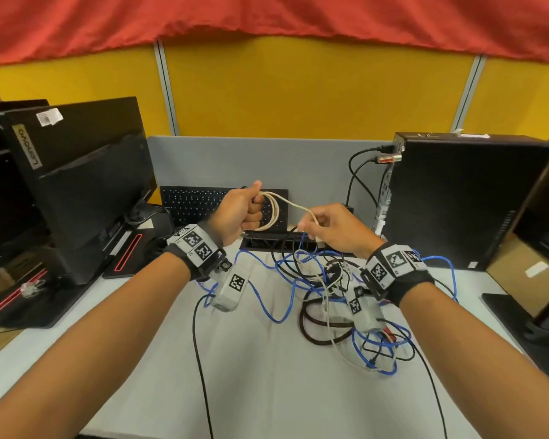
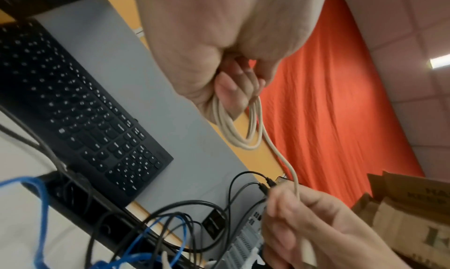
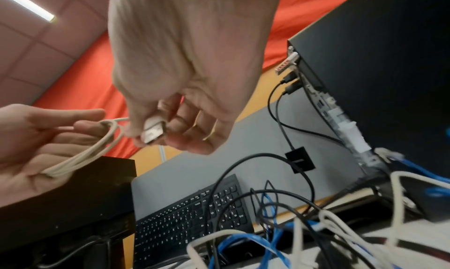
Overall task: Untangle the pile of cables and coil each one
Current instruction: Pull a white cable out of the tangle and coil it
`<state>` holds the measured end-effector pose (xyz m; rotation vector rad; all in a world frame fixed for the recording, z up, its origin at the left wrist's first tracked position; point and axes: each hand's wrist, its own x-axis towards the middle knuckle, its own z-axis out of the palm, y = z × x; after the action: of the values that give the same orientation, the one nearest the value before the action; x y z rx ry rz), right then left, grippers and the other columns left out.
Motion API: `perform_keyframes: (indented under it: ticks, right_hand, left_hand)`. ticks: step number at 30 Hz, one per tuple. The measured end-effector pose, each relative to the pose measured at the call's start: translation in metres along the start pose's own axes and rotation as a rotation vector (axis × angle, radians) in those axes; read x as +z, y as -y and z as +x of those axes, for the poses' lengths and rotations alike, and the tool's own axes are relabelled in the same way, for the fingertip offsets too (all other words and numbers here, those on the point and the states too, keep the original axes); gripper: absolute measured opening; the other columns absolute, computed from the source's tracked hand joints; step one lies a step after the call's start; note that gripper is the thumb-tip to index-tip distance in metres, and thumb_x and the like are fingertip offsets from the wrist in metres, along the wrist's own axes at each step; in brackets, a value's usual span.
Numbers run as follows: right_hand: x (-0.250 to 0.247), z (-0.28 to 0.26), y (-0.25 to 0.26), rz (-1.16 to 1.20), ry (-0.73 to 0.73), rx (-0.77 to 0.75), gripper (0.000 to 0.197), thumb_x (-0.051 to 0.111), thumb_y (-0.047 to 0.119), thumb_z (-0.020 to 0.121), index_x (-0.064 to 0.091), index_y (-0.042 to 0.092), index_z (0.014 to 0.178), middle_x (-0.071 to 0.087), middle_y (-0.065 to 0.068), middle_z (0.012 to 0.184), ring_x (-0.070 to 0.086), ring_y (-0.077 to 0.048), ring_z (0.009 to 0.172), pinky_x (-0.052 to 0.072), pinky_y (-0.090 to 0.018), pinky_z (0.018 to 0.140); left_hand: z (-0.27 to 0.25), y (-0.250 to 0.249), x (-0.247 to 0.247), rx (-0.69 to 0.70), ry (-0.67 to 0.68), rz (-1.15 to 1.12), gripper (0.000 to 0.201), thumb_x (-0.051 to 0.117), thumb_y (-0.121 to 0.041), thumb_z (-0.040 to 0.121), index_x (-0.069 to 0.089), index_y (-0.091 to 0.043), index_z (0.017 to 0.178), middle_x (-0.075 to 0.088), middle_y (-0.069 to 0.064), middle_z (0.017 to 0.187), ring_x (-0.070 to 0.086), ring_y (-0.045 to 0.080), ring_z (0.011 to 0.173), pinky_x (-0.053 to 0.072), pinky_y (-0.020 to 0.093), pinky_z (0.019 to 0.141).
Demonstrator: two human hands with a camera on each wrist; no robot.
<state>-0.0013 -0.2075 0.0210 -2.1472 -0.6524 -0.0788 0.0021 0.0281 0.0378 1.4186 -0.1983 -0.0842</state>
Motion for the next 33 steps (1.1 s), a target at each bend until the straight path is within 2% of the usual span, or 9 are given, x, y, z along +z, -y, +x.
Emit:
perform_keyframes:
  ticks: [3, 6, 10, 14, 17, 22, 28, 30, 33]
  right_hand:
    - [0.003, -0.007, -0.013, 0.14, -0.02, 0.061, 0.025, 0.073, 0.038, 0.091, 0.079, 0.014, 0.089, 0.072, -0.015, 0.08, 0.059, -0.017, 0.066, 0.049, -0.03, 0.064]
    - [0.007, -0.007, -0.02, 0.357, -0.181, 0.084, 0.026, 0.077, 0.033, 0.087, 0.079, 0.007, 0.086, 0.067, -0.02, 0.071, 0.051, -0.021, 0.055, 0.044, -0.028, 0.053]
    - [0.013, 0.004, -0.017, 0.563, -0.33, 0.112, 0.017, 0.077, 0.02, 0.09, 0.079, 0.003, 0.093, 0.075, -0.012, 0.077, 0.068, -0.019, 0.062, 0.059, -0.026, 0.061]
    - [0.021, 0.012, -0.011, 0.555, -0.376, 0.152, 0.02, 0.071, 0.02, 0.095, 0.078, 0.001, 0.097, 0.072, -0.008, 0.069, 0.066, -0.015, 0.058, 0.057, -0.023, 0.058]
    - [0.024, 0.012, -0.012, 0.465, -0.343, 0.178, 0.031, 0.067, 0.023, 0.098, 0.076, -0.006, 0.092, 0.064, -0.009, 0.062, 0.054, -0.015, 0.053, 0.05, -0.024, 0.056]
    - [0.029, 0.011, -0.006, 0.538, -0.237, 0.203, 0.031, 0.057, 0.016, 0.103, 0.072, -0.011, 0.104, 0.068, -0.034, 0.098, 0.06, -0.032, 0.082, 0.057, -0.028, 0.071]
    - [0.028, 0.005, -0.003, 0.531, -0.17, 0.244, 0.035, 0.056, 0.022, 0.104, 0.073, -0.008, 0.108, 0.069, -0.028, 0.099, 0.055, -0.023, 0.079, 0.047, -0.026, 0.065]
    - [0.028, 0.005, -0.002, 0.564, -0.162, 0.253, 0.035, 0.053, 0.023, 0.105, 0.072, -0.006, 0.112, 0.068, -0.022, 0.098, 0.052, -0.024, 0.081, 0.044, -0.027, 0.065]
    - [0.028, 0.004, -0.002, 0.648, -0.126, 0.259, 0.031, 0.051, 0.02, 0.105, 0.073, 0.001, 0.116, 0.068, -0.026, 0.105, 0.051, -0.028, 0.091, 0.041, -0.029, 0.068]
  left_hand:
    - [0.0, 0.002, -0.004, 0.003, 0.001, 0.093, 0.04, 0.043, -0.035, 0.106, 0.04, -0.021, 0.069, 0.023, -0.008, 0.055, 0.019, 0.008, 0.044, 0.02, 0.02, 0.038]
    - [-0.002, 0.007, 0.0, -0.017, -0.005, 0.082, 0.042, 0.044, -0.027, 0.106, 0.037, -0.022, 0.065, 0.023, -0.008, 0.054, 0.019, 0.008, 0.043, 0.017, 0.021, 0.04]
    - [-0.004, 0.02, 0.011, -0.047, 0.017, -0.049, 0.044, 0.041, -0.024, 0.107, 0.036, -0.022, 0.063, 0.024, -0.009, 0.053, 0.02, 0.007, 0.042, 0.022, 0.018, 0.037]
    - [-0.002, 0.028, 0.023, -0.062, 0.016, -0.179, 0.042, 0.04, -0.025, 0.107, 0.036, -0.021, 0.065, 0.024, -0.009, 0.053, 0.02, 0.006, 0.042, 0.023, 0.018, 0.035]
    - [-0.002, 0.031, 0.032, -0.042, 0.012, -0.171, 0.041, 0.037, -0.027, 0.108, 0.036, -0.02, 0.067, 0.026, -0.009, 0.053, 0.022, 0.006, 0.042, 0.025, 0.018, 0.037]
    - [-0.007, 0.036, 0.047, -0.013, 0.003, -0.131, 0.039, 0.036, -0.028, 0.109, 0.047, -0.018, 0.072, 0.041, -0.01, 0.052, 0.04, 0.003, 0.04, 0.032, 0.017, 0.039]
    - [-0.001, 0.049, 0.049, 0.037, -0.07, 0.033, 0.031, 0.035, -0.028, 0.107, 0.05, -0.014, 0.083, 0.052, -0.002, 0.071, 0.052, 0.011, 0.065, 0.037, 0.027, 0.061]
    - [0.0, 0.05, 0.051, 0.077, -0.095, 0.07, 0.028, 0.035, -0.027, 0.107, 0.049, -0.011, 0.089, 0.058, -0.007, 0.066, 0.057, 0.006, 0.061, 0.043, 0.021, 0.057]
    - [-0.001, 0.049, 0.052, 0.127, -0.122, 0.109, 0.027, 0.033, -0.026, 0.108, 0.05, -0.01, 0.094, 0.061, -0.014, 0.06, 0.06, 0.002, 0.056, 0.044, 0.015, 0.048]
